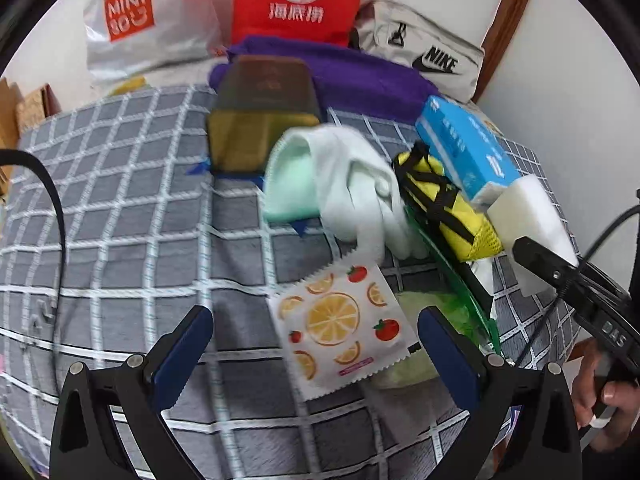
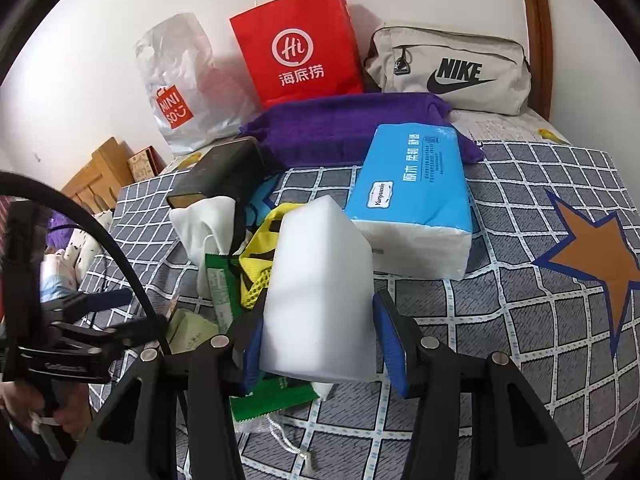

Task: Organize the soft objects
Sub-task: 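Grasp the white sponge block with the right tool while the left tool grasps the orange-print packet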

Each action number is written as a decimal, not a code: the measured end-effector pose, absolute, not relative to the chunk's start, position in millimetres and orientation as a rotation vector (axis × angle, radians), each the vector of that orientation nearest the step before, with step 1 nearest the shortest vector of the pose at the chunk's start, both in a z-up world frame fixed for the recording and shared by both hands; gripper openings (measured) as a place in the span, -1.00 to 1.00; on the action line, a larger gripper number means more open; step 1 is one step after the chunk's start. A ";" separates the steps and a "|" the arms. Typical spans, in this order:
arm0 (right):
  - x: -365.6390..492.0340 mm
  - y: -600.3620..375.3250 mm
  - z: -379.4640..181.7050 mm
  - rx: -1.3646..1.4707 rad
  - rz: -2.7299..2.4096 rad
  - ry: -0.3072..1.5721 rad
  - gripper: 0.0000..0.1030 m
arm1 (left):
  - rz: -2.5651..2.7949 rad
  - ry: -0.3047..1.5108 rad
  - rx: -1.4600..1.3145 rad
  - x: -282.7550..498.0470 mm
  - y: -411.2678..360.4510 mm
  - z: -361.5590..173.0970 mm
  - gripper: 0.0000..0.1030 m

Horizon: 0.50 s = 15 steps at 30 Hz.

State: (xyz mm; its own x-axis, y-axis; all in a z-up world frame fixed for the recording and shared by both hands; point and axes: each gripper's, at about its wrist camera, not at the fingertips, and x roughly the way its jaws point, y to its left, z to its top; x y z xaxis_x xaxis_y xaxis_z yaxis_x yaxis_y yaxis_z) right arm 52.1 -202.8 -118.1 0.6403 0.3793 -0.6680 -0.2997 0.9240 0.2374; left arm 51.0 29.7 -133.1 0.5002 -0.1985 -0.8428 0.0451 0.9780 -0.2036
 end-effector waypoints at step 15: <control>49.0 -207.8 -119.8 0.124 0.389 0.798 -0.04 | -0.243 0.991 -0.261 39.5 43.6 -125.8 -0.28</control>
State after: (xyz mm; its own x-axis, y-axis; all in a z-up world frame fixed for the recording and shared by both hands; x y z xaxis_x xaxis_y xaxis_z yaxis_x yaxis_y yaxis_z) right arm 49.0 -207.8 -119.8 0.6318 0.3850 -0.6728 -0.2922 0.9222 0.2534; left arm 39.5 43.6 -125.8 0.5259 -0.3186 -0.7887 0.0827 0.9420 -0.3253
